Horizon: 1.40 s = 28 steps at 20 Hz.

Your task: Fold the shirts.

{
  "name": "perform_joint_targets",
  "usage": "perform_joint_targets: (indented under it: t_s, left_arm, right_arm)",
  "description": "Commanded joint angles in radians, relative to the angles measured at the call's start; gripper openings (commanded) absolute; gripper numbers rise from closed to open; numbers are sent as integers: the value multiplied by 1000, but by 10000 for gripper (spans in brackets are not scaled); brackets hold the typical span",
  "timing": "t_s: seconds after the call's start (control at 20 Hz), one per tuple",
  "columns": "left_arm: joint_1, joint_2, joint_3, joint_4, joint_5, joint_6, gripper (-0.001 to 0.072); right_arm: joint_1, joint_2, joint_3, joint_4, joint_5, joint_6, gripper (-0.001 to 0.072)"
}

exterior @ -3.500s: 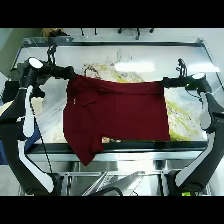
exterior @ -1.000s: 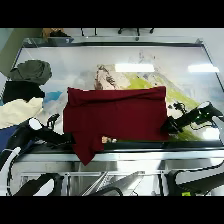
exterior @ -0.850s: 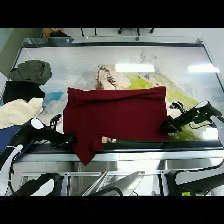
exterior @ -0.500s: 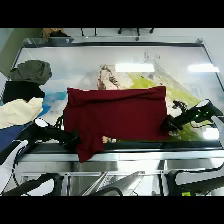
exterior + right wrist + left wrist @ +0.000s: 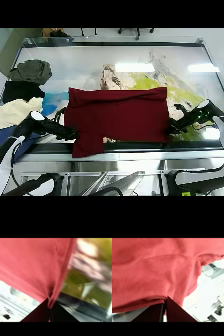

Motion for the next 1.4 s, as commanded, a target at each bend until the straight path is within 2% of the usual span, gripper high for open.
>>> perform_joint_targets:
  t_s: [0.0,0.1,0.25,0.35,0.55,0.85,1.05,1.25,1.3,1.35]
  left_arm:
    - [1,117,19,117,-24,-71,12]
    - [3,211,21,128,-23,-90,11]
    - [-9,266,77,93,-26,-90,11]
    - [-27,243,188,82,-7,-90,11]
    - [-31,51,495,70,5,-90,11]
    - [-31,-289,801,69,35,-89,12]
    - [-31,-497,918,68,37,-71,12]
    - [-31,-642,1014,48,25,-73,15]
    - [-32,-663,1033,48,18,-76,17]
    - [-33,-679,1055,50,14,-76,236]
  right_arm:
    - [-45,6,0,-92,4,61,18]
    - [-62,24,1,-79,4,71,19]
    - [-53,64,25,125,4,8,19]
    - [-36,70,103,200,-11,-6,19]
    - [40,29,323,228,-165,-32,19]
    - [150,-168,562,234,-364,-31,19]
    - [164,-247,591,229,-435,-32,19]
    - [163,-252,596,172,-418,-31,21]
    - [162,-249,598,153,-409,-30,51]
    - [160,-247,603,130,-397,-18,210]
